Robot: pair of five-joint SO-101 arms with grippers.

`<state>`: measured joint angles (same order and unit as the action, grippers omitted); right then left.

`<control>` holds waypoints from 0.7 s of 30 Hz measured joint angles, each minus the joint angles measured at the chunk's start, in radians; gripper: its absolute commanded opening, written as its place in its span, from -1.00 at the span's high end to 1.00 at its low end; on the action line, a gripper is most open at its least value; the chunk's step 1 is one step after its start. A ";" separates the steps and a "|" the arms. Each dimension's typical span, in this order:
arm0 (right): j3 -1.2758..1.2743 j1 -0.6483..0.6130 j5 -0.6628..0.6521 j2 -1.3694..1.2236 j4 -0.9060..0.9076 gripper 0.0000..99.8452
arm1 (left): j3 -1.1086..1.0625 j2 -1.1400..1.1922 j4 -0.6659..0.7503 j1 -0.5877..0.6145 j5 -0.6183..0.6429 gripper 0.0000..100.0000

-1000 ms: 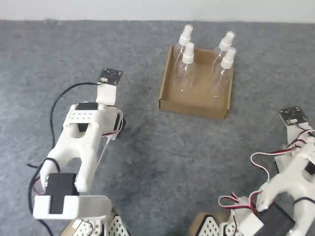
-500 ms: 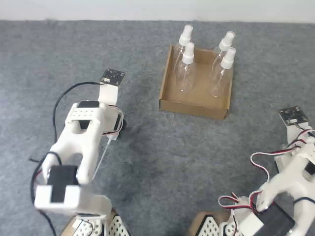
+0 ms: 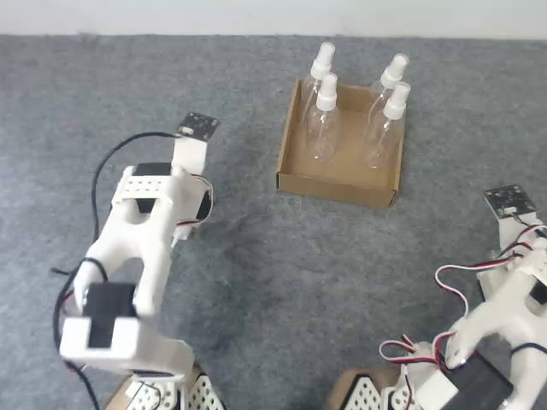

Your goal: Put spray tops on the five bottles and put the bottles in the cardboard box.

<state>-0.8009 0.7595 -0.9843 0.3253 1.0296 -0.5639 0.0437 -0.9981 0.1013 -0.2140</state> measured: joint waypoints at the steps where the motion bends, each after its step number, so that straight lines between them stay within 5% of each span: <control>1: 0.000 0.000 0.000 0.000 0.000 0.62 | 0.000 -0.032 -0.025 -0.014 0.012 0.98; 10: 0.005 -0.005 0.086 0.000 0.002 0.53 | -0.106 -0.338 -0.101 -0.233 0.126 0.98; 16: 0.107 -0.061 0.110 0.000 0.144 0.27 | -0.262 -0.416 -0.018 -0.259 0.130 0.98; 21: 0.183 -0.147 0.112 0.000 0.236 0.33 | -0.305 -0.423 0.008 -0.261 0.130 0.98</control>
<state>-0.6183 0.6122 -0.8723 0.3253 1.2658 -0.8692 -0.3798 -0.9904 -0.1596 -0.0836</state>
